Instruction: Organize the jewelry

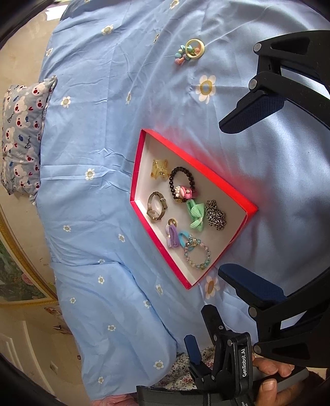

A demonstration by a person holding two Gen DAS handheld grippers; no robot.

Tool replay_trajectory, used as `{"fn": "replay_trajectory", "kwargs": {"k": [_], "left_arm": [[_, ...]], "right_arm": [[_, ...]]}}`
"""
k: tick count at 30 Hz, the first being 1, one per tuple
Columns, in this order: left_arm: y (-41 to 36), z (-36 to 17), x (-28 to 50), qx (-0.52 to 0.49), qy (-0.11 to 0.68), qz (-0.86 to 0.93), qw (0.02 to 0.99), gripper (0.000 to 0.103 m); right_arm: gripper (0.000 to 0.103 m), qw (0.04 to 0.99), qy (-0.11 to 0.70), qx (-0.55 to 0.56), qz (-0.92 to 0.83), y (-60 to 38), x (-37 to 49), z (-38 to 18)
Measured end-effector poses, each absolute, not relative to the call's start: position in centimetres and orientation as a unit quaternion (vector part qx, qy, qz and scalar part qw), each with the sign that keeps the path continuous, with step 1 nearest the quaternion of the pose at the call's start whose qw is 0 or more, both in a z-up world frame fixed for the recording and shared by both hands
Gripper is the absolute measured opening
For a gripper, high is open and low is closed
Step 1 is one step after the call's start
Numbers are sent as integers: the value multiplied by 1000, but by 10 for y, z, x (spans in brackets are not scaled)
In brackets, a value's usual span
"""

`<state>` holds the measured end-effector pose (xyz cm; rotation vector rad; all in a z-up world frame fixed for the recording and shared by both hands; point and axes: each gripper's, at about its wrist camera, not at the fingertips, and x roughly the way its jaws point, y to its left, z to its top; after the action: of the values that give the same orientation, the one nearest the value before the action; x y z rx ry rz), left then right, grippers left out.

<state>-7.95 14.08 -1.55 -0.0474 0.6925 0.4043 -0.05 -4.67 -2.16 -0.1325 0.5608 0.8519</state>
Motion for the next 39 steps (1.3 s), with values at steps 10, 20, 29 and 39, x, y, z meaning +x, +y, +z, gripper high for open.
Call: {"fn": "replay_trajectory", "kwargs": {"k": [10,20,29,39], "left_arm": [[139,-10,-82,-14,325,207,923,103],[138,-8,-82,-8,321,208,924,103],[135,-6,-83,0,319,213,924,103],[134,-6,-84,0,319,211,924,103]], "right_arm": [[103,870,267,-65,409,-45,-3,-22],[103,870,268,-68,409,-43,-4,-23],[103,870,266,-68,410,-43,-3,-24],[103,870,264,-69,410,-43,-5,-24]]}}
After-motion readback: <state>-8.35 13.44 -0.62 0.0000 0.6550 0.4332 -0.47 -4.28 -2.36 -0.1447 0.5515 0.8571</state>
